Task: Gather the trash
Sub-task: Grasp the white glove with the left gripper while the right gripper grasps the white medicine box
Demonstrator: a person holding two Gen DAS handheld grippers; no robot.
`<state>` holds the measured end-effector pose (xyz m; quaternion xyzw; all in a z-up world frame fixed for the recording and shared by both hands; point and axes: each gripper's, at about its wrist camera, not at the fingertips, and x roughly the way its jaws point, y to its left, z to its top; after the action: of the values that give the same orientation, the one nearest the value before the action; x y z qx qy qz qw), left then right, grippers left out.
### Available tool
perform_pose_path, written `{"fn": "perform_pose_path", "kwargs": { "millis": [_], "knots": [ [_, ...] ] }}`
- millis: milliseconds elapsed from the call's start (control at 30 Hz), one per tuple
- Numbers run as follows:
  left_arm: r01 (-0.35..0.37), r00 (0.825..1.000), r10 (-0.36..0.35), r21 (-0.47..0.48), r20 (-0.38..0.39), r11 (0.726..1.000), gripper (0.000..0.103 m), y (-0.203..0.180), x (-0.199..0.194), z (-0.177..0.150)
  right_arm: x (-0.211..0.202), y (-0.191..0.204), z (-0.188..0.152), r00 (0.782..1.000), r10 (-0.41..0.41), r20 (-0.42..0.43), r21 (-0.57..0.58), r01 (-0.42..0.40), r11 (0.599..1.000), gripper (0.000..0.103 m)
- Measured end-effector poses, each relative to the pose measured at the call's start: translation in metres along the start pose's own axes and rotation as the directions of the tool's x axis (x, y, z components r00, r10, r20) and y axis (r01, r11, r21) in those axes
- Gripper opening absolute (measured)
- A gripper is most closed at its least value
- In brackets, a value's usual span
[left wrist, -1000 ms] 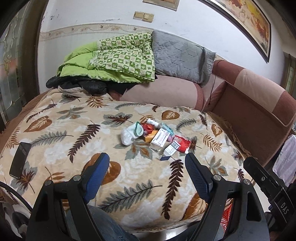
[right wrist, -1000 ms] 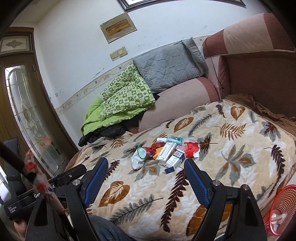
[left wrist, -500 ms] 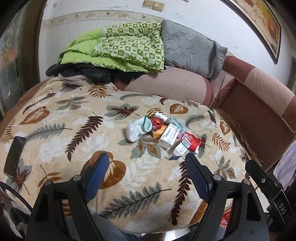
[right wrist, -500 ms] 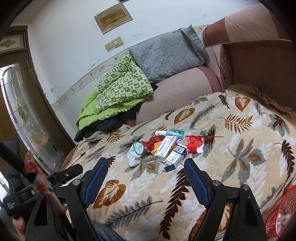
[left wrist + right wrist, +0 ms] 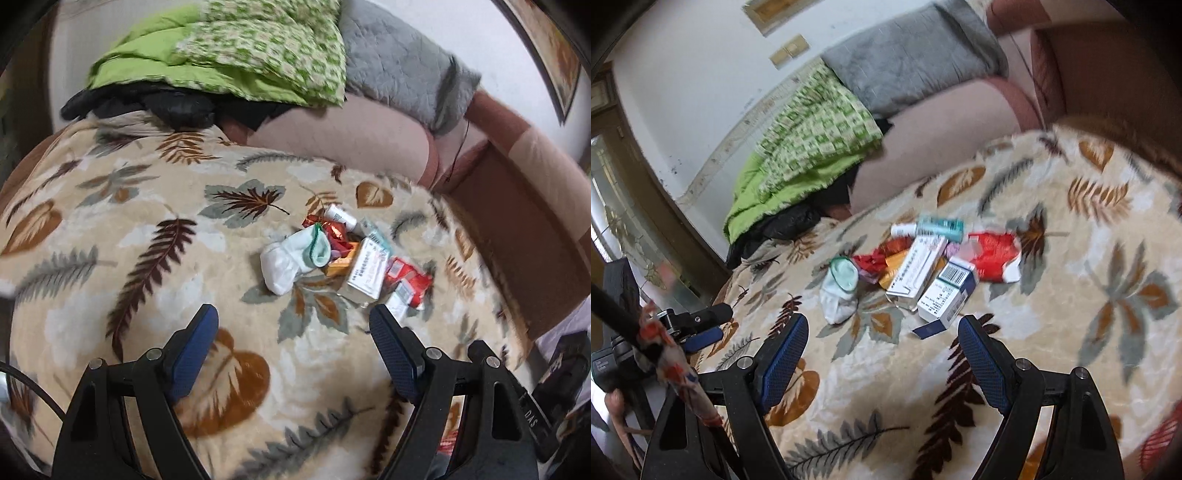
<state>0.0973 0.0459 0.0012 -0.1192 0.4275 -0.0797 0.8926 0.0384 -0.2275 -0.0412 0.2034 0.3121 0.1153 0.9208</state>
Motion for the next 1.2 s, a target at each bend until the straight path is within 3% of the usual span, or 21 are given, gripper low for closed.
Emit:
{"fn": "perform_pose_path", "kwargs": {
  "millis": [100, 200, 367, 633, 667, 700, 733, 800, 867, 900, 1000, 1200],
  "knots": [
    [0.003, 0.998, 0.001, 0.06, -0.055, 0.998, 0.083, -0.004, 0.034, 0.014, 0.032, -0.013, 0.005, 0.999, -0.001, -0.038, 0.032, 0.002, 0.999, 0.083],
    [0.049, 0.994, -0.038, 0.11, -0.099, 0.993, 0.083, -0.008, 0.068, 0.027, 0.062, -0.028, 0.009, 0.997, -0.005, -0.075, 0.086, 0.012, 0.996, 0.08],
    [0.035, 0.994, -0.017, 0.168, -0.106, 0.985, 0.083, -0.007, 0.113, 0.048, 0.102, -0.048, 0.017, 0.993, -0.024, -0.119, 0.173, 0.045, 0.984, 0.077],
    [0.045, 0.973, -0.014, 0.128, -0.232, 0.991, 0.083, 0.01, 0.175, 0.051, 0.136, -0.062, 0.019, 0.979, -0.104, -0.177, 0.208, 0.141, 0.968, 0.07],
    [0.052, 0.969, -0.021, 0.12, -0.245, 0.991, 0.083, 0.012, 0.18, 0.05, 0.139, -0.063, 0.019, 0.977, -0.113, -0.183, 0.207, 0.15, 0.967, 0.065],
    [0.055, 0.966, -0.024, 0.114, -0.259, 0.992, 0.079, 0.013, 0.185, 0.048, 0.142, -0.066, 0.018, 0.974, -0.116, -0.193, 0.209, 0.156, 0.965, 0.056],
    [0.053, 0.958, -0.02, 0.107, -0.285, 0.993, 0.065, 0.014, 0.191, 0.045, 0.144, -0.07, 0.016, 0.973, -0.111, -0.203, 0.225, 0.156, 0.962, 0.055],
    [0.063, 0.945, -0.029, 0.095, -0.325, 0.994, 0.048, 0.014, 0.198, 0.041, 0.145, -0.076, 0.012, 0.975, -0.087, -0.204, 0.249, 0.138, 0.959, 0.051],
    [0.051, 0.951, -0.014, 0.112, -0.31, 0.992, 0.039, 0.011, 0.196, 0.038, 0.142, -0.077, 0.012, 0.977, -0.082, -0.198, 0.246, 0.131, 0.96, 0.049],
    [0.039, 0.953, 0.002, 0.13, -0.303, 0.991, 0.023, 0.009, 0.191, 0.038, 0.139, -0.076, 0.011, 0.978, -0.077, -0.195, 0.243, 0.124, 0.962, 0.047],
    [0.052, 0.96, -0.018, 0.116, -0.279, 0.992, 0.018, 0.008, 0.176, 0.039, 0.124, -0.071, 0.011, 0.983, -0.059, -0.173, 0.233, 0.099, 0.967, 0.044],
    [0.073, 0.979, -0.054, 0.091, -0.194, 0.993, 0.017, -0.005, 0.111, 0.039, 0.067, -0.046, 0.01, 0.996, -0.014, -0.087, 0.181, 0.029, 0.983, 0.042]
  ]
}}
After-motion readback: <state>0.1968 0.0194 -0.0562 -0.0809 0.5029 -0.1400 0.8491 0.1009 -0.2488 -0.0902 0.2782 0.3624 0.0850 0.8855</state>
